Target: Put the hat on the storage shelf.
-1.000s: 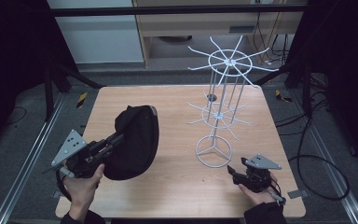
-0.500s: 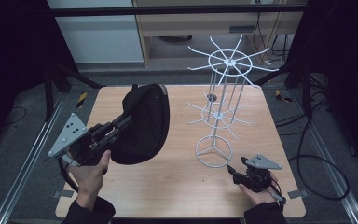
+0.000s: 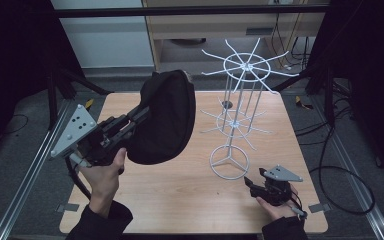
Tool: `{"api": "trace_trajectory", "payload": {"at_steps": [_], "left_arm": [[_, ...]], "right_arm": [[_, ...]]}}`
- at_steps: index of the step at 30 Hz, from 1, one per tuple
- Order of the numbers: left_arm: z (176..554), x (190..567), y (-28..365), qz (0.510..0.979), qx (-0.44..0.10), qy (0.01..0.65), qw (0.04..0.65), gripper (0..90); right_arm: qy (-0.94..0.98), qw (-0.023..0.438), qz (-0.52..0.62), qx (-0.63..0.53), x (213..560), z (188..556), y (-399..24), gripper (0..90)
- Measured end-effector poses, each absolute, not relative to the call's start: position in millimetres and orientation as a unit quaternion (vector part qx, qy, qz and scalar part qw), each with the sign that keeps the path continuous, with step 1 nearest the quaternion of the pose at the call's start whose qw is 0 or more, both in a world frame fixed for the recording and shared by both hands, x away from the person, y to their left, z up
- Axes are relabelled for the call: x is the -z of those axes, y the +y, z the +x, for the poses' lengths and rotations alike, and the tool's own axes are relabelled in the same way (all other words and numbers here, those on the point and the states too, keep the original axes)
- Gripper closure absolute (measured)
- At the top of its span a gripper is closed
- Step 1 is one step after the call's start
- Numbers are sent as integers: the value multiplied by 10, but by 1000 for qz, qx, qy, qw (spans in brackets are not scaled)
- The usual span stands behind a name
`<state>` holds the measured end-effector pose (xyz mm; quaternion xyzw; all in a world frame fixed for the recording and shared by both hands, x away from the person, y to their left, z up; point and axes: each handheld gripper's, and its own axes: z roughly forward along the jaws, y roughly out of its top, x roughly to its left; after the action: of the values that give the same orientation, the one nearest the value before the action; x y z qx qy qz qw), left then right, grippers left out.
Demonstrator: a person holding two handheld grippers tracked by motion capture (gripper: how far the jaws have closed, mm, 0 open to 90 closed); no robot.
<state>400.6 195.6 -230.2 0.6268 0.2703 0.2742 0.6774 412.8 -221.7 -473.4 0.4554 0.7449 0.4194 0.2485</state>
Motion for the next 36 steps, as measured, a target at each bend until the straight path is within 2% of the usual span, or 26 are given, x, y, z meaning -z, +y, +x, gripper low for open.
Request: {"api": "trace_trajectory", "payload": {"at_steps": [8,19,36], "left_arm": [[3974,2090,1979,606,-278,260,698,797],[3958,1893,1826,603,-288,240,704,797],[4198,1973,1445,629,-253,235,696,795]], "right_arm": [[745,246,457,-419,4733,4127,-2215,349],[745,246,457,-419,4732,4127,-2215,346],[746,245,455,-420,4736,4129,-2215,345]]}}
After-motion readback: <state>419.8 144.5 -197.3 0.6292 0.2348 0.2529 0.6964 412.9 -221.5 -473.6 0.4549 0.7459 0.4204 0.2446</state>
